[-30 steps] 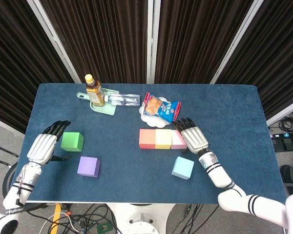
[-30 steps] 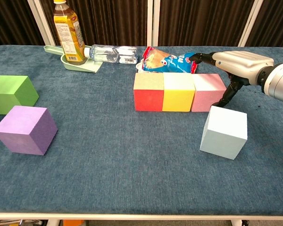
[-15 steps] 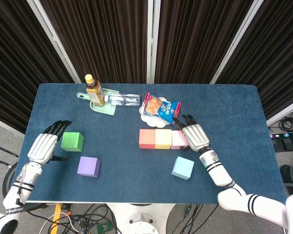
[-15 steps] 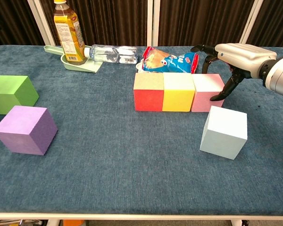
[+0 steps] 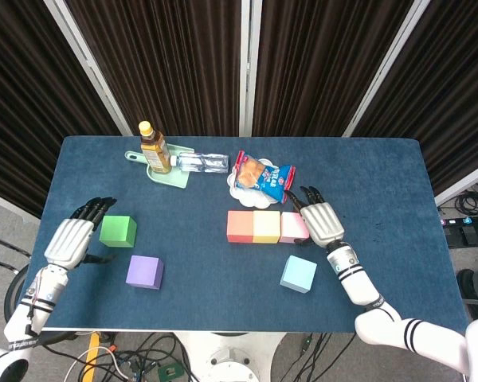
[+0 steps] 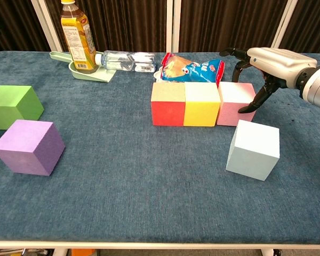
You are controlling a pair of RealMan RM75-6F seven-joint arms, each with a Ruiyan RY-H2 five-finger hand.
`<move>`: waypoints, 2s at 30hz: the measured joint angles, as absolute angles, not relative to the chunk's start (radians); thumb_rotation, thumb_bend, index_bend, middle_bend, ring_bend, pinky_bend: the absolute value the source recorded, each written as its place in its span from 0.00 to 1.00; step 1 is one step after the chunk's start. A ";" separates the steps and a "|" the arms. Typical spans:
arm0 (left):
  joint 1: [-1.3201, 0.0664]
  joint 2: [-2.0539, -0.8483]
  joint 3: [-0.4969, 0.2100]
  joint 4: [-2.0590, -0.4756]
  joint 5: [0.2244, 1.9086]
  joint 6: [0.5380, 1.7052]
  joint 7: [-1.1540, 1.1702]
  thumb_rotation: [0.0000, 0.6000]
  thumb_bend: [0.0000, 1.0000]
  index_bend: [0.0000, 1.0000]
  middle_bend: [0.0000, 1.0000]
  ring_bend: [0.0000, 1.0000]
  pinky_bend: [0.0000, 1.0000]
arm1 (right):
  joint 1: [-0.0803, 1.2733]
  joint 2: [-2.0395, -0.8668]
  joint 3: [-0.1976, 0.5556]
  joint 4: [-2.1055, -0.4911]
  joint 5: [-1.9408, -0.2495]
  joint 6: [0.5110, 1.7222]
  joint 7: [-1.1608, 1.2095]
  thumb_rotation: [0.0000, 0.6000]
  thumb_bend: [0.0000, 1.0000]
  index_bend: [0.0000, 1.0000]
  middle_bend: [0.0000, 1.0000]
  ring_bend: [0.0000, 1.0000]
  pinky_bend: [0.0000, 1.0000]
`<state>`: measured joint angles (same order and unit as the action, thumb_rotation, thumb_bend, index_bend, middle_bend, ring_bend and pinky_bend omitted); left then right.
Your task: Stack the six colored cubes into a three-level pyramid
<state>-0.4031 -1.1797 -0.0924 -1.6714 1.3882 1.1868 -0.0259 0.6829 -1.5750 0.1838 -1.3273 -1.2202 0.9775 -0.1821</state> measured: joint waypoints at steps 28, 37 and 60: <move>-0.402 -1.179 -0.092 -1.667 1.382 1.180 -0.031 1.00 0.00 0.06 0.07 0.03 0.16 | 0.694 -1.588 0.195 -1.329 -1.195 0.954 -0.174 1.00 0.05 0.00 0.47 0.00 0.00; -0.404 -1.174 -0.091 -1.670 1.381 1.175 -0.031 1.00 0.00 0.06 0.07 0.03 0.16 | 0.698 -1.591 0.195 -1.325 -1.187 0.941 -0.170 1.00 0.03 0.00 0.45 0.00 0.00; -0.401 -1.167 -0.089 -1.681 1.381 1.177 -0.025 1.00 0.00 0.06 0.07 0.03 0.16 | 0.691 -1.551 0.187 -1.364 -1.214 0.944 -0.134 1.00 0.00 0.00 0.09 0.00 0.00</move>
